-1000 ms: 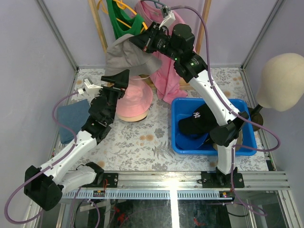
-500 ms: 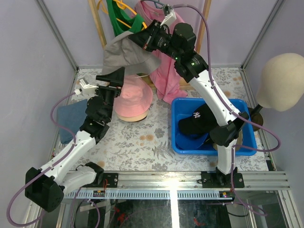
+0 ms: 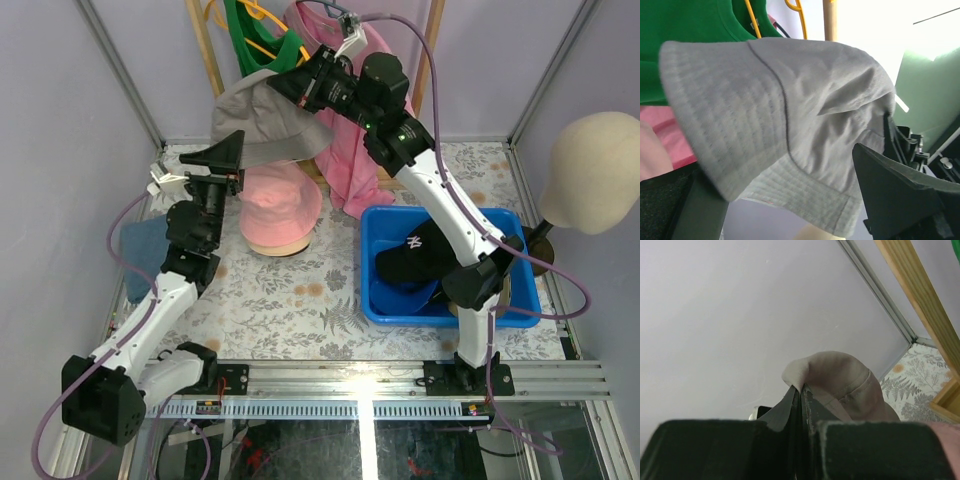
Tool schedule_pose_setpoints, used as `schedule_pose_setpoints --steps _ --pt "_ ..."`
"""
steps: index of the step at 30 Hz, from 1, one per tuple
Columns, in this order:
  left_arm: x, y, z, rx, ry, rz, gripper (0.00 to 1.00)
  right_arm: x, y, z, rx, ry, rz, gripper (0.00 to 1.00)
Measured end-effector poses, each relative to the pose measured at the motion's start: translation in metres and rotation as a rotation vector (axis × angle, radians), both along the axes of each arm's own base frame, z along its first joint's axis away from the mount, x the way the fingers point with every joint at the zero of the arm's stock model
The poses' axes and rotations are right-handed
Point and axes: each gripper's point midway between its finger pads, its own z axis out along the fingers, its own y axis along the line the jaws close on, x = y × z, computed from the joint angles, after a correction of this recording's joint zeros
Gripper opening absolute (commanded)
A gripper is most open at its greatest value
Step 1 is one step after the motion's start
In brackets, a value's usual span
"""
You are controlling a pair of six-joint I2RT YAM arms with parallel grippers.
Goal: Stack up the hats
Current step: Stack the hat on the hat.
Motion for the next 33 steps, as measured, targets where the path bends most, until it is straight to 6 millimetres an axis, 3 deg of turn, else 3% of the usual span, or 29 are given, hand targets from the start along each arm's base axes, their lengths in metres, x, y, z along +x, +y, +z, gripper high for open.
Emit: schedule_pose_setpoints --steps 4,7,10,13,16,24,33 --pt "0.001 -0.002 0.002 -0.021 -0.010 -0.036 0.87 0.002 0.002 -0.012 -0.010 0.020 0.002 0.00" --pt "-0.001 -0.004 0.005 -0.032 -0.021 -0.061 0.79 0.003 0.003 -0.019 -0.015 0.030 0.002 0.00" --pt "-0.003 -0.007 0.010 -0.042 -0.042 -0.080 0.62 0.002 0.003 -0.020 -0.013 0.026 0.002 0.00" --pt "-0.001 -0.008 0.013 -0.043 -0.063 -0.095 0.38 0.001 0.001 -0.019 -0.011 0.017 0.002 0.00" --pt "0.006 -0.004 0.009 -0.033 -0.065 -0.093 0.23 -0.001 -0.001 -0.015 -0.019 -0.010 -0.003 0.00" --pt "0.043 0.021 0.001 -0.069 -0.096 -0.134 0.07 0.007 -0.007 -0.022 -0.074 -0.052 -0.015 0.00" --pt "0.085 0.027 0.001 -0.107 -0.168 -0.331 0.00 0.049 -0.027 -0.062 -0.176 -0.062 -0.074 0.00"
